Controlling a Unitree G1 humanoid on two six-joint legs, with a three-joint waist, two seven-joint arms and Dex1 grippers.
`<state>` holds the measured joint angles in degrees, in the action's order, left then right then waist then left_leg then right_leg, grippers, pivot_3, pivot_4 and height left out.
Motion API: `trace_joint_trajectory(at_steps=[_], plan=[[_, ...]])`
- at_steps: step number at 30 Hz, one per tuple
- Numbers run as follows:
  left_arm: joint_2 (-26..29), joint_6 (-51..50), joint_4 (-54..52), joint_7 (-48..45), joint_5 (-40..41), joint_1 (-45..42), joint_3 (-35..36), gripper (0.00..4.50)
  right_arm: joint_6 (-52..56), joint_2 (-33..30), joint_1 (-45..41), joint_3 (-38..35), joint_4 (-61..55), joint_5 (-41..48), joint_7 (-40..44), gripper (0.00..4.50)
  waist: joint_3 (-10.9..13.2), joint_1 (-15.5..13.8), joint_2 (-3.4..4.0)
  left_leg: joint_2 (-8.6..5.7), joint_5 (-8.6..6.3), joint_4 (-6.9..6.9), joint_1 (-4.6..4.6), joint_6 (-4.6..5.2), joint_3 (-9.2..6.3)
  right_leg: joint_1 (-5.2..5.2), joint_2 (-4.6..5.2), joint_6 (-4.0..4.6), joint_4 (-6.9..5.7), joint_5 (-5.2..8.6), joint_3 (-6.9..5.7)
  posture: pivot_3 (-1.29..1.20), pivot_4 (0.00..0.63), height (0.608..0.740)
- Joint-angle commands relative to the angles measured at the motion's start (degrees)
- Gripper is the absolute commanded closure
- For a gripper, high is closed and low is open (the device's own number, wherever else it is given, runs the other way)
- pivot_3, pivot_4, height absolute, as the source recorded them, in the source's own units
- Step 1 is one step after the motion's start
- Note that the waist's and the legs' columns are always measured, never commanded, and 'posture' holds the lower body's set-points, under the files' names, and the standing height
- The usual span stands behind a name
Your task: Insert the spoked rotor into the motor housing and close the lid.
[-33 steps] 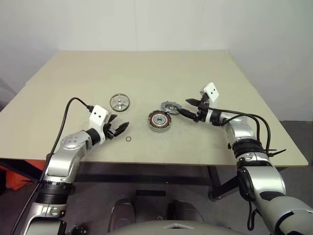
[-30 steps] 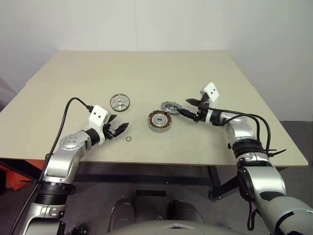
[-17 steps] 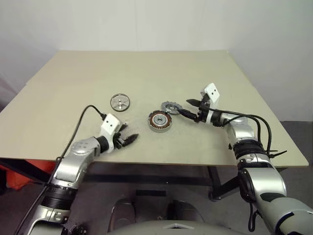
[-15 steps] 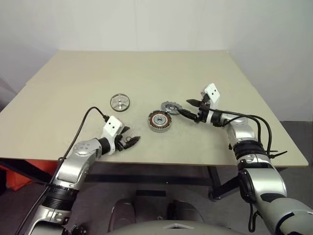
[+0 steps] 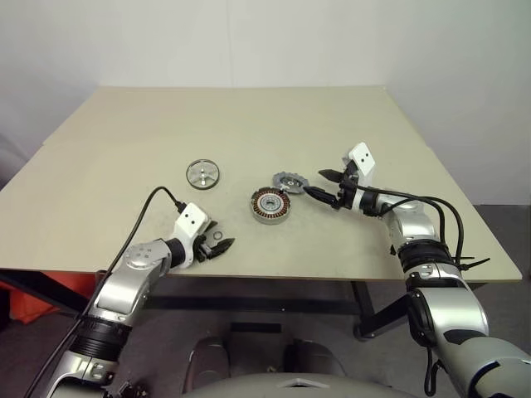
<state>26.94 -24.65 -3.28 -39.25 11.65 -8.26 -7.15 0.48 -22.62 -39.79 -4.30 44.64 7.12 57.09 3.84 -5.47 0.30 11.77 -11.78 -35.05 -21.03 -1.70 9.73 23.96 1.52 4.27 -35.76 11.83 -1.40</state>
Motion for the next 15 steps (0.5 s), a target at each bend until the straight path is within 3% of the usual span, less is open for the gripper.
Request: trace_joint_trajectory(at_steps=[1, 12, 15], plan=[[1.1, 0.6, 0.4, -0.9, -1.3, 1.2, -1.0, 0.93, -0.3, -0.5, -1.2, -0.6, -1.9, 1.5, -0.3, 0.66, 0.0, 0.0, 0.00, 0.00, 0.00, 0.00, 0.02, 0.00, 0.00, -0.01, 0.00, 0.00, 0.00, 0.00, 0.00, 0.00, 0.000, 0.740], [0.9, 11.2, 7.4, 2.1, -5.7, 1.2, 0.2, 0.93, -0.6, -0.4, -1.4, -0.6, -1.4, 1.5, -0.7, 0.66, 0.0, 0.1, 0.01, 0.01, 0.01, 0.03, 0.16, -0.03, 0.00, -0.12, 0.00, -0.03, -0.01, 0.02, 0.00, 0.00, 0.000, 0.740], [-0.3, 14.1, 9.6, 2.4, -5.6, 1.3, 0.2, 0.93, -1.0, -0.3, -1.9, -0.5, -0.6, 1.4, -0.7, 0.66, 0.0, 0.0, 0.04, 0.02, 0.04, 0.06, 0.50, -0.06, 0.01, -0.45, 0.00, -0.40, 0.00, 0.23, 0.00, 0.00, 0.000, 0.740]])
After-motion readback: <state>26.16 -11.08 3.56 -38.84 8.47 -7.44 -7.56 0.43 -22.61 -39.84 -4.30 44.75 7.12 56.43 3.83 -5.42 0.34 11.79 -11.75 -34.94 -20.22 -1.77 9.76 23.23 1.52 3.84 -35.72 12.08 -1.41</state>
